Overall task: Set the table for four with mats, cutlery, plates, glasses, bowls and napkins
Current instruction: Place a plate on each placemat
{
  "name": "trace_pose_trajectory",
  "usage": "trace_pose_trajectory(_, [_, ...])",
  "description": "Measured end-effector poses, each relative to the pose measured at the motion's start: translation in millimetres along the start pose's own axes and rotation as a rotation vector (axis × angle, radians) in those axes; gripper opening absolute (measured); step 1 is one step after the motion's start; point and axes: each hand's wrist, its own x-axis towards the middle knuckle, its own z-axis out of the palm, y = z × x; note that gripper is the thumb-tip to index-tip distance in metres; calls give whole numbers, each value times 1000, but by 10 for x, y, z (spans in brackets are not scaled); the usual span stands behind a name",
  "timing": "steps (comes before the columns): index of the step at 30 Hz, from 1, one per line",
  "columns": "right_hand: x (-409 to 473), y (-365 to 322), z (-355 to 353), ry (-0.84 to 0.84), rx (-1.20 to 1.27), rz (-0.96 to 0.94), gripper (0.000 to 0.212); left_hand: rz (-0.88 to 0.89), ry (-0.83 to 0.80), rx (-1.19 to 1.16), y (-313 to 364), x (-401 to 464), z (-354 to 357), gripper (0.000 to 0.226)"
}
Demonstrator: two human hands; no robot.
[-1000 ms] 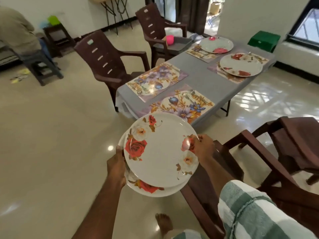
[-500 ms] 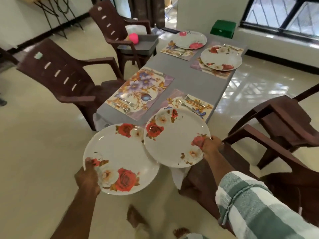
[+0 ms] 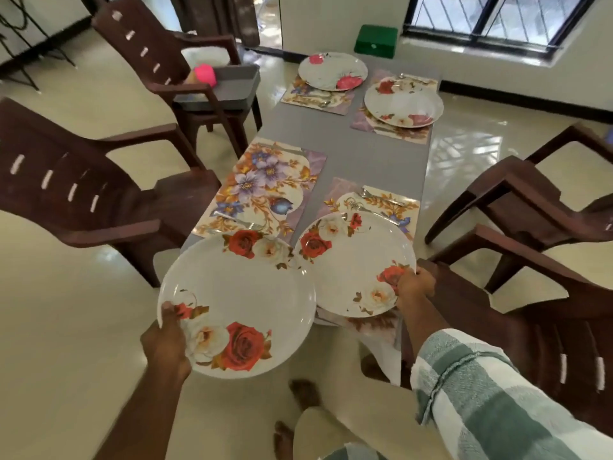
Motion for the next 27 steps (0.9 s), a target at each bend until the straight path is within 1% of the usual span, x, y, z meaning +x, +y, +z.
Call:
trace_pose_trajectory(6, [244,63,194,152,-123,9,24,-30,-61,53,273,408,359,45])
trace_pose_trajectory(8, [231,-31,248,148,-168,45,27,-36,-72,66,380,556,459,45])
trace_pose_trajectory(10, [245,-104,286,116,-174,102,35,-40,-74,81,460,673,541,46])
trace_pose_trajectory(14, [229,-130,348,92,-230,134,36,-50,-85,84,554,874,662,48])
trace_pose_trajectory(16, [188,-150,392,106,-304,87,43,-58,-114,85,609,951,693,43])
trace_pose_trajectory(18, [141,-208,465,156,-493,12,52,-71,-145,86,691,999,706,34])
trace_pose_trajectory(19, [121,-218,525,205,-585,-42,52,-71,-152,90,725,1023,720,32])
trace_pose_trajectory(20, [95,-208,628,246,-629,-124,47,-69,-161,91,776,1084,723,31])
trace_pose_trajectory(21, [4,-215,751,239,-609,-238,40,-70,-175,84,832,1139,732,32])
trace_pose_trajectory(22, [-117,-209,914,181,-581,-363,34,-75,-187,81,878,1226,736,33])
trace_pose_trajectory(23, [-250,-211,1100,88,-553,-466,29,-77,-199,84,924,1312,735,34])
trace_pose_trajectory(24, [-398,-222,1277,-24,-531,-506,27,-75,-209,91,956,1391,742,34])
trace_pose_trajectory(26, [-722,-223,1659,-279,-439,-423,30,-69,-225,95,1014,1618,709,38])
trace_pose_trajectory(27, [-858,-192,1859,-374,-401,-389,33,-73,-227,97,1063,1738,681,43])
